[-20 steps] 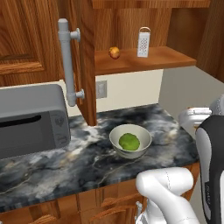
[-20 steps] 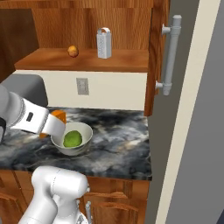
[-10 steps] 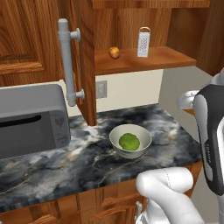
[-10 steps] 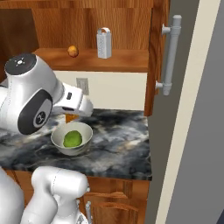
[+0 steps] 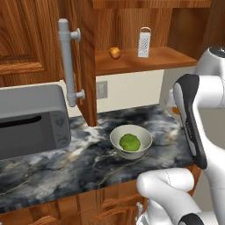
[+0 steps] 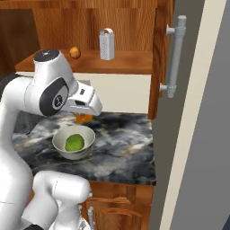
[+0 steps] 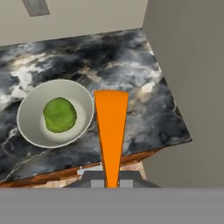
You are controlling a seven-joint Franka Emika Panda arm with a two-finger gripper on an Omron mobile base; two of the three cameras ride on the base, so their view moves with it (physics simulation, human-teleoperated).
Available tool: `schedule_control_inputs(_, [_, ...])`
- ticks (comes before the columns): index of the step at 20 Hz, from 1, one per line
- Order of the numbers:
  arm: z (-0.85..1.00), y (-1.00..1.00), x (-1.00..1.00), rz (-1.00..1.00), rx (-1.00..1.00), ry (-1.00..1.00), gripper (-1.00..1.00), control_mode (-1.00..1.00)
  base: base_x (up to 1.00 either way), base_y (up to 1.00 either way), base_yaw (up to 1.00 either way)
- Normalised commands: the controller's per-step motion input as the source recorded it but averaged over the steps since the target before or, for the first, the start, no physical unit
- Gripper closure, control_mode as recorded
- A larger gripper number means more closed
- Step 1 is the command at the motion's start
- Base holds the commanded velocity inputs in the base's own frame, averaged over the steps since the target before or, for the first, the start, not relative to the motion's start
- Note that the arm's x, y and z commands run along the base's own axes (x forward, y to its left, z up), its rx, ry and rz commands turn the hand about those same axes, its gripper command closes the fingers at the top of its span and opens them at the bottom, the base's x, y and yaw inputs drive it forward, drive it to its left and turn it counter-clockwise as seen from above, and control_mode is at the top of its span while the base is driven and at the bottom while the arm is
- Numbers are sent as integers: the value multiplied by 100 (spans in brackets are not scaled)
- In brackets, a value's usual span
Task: Pick the cheese from the fridge and the cheese grater from the cabinet and place them next to the salad bowl.
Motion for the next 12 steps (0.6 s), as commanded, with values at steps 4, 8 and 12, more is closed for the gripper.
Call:
schedule_control_inputs(4, [-61,5,71,-3,0,4,100,-100,0,0,0])
schedule_control_inputs(8, [-68,0,42,2,0,-8,100,-100,0,0,0])
schedule_control_inputs(12, [-83,0,20,3,0,-5,100,-100,0,0,0])
